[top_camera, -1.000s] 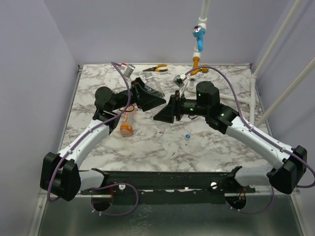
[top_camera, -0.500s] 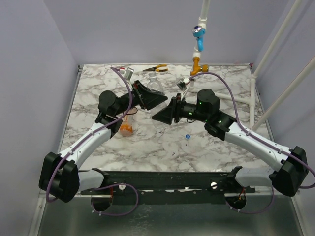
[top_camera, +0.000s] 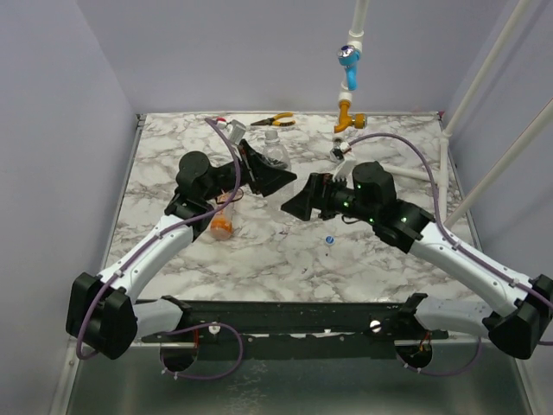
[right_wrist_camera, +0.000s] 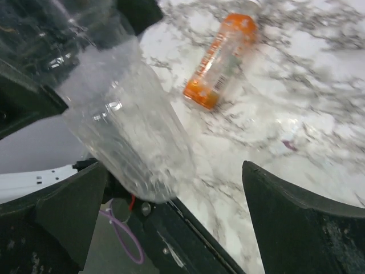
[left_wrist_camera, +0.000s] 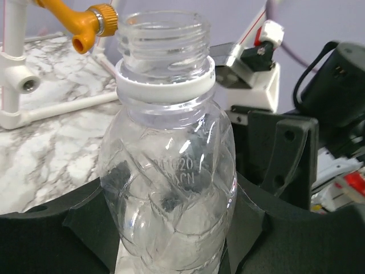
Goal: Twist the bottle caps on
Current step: Pick up the plastic bottle at the center of the board, then screw the bottle cap onto the plastic bottle.
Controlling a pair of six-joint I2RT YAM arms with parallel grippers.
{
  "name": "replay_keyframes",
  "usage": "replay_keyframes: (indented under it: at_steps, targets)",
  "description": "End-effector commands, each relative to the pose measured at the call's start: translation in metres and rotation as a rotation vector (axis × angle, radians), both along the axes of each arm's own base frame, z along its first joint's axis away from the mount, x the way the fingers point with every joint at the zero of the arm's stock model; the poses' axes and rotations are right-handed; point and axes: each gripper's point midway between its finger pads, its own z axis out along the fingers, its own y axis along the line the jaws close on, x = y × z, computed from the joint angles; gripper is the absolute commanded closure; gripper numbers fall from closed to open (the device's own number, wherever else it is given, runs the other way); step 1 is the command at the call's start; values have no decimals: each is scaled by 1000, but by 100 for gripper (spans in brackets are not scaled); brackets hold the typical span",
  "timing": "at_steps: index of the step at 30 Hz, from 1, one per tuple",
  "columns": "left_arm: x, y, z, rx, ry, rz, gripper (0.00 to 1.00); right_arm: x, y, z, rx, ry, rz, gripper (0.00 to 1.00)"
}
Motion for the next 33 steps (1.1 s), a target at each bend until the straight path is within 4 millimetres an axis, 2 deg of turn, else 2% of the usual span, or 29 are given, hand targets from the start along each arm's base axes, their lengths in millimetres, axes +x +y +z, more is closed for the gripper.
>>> replay_keyframes:
  at_steps: [1,4,6,8,10,14,17,18,19,26,33]
  targets:
    - [-15,9,3,110,-158,1,52,4,-82,-46,-271,144,-339,0]
    - [-17,16,-10,196,-190,31,52,-8,-117,-93,-429,285,-427,0]
    - [-19,21,-20,260,-211,54,52,-15,-129,-123,-505,359,-447,0]
    - [-24,25,-29,317,-234,76,52,-21,-138,-148,-567,416,-471,3]
    - [-28,29,-38,361,-248,97,52,-24,-143,-168,-616,445,-480,11]
    - [-40,34,-49,388,-265,112,52,-23,-146,-204,-707,492,-491,17]
    - [-46,33,-54,395,-276,101,52,-14,-140,-216,-716,486,-486,25]
    - [-48,33,-55,397,-283,96,52,-10,-139,-218,-717,478,-486,31]
    - [-52,33,-64,416,-267,81,52,-6,-136,-219,-718,472,-486,34]
    - [-70,21,-91,470,-283,22,51,17,-120,-234,-741,440,-461,37]
    - [-86,11,-103,515,-341,-7,51,28,-118,-245,-786,426,-468,43]
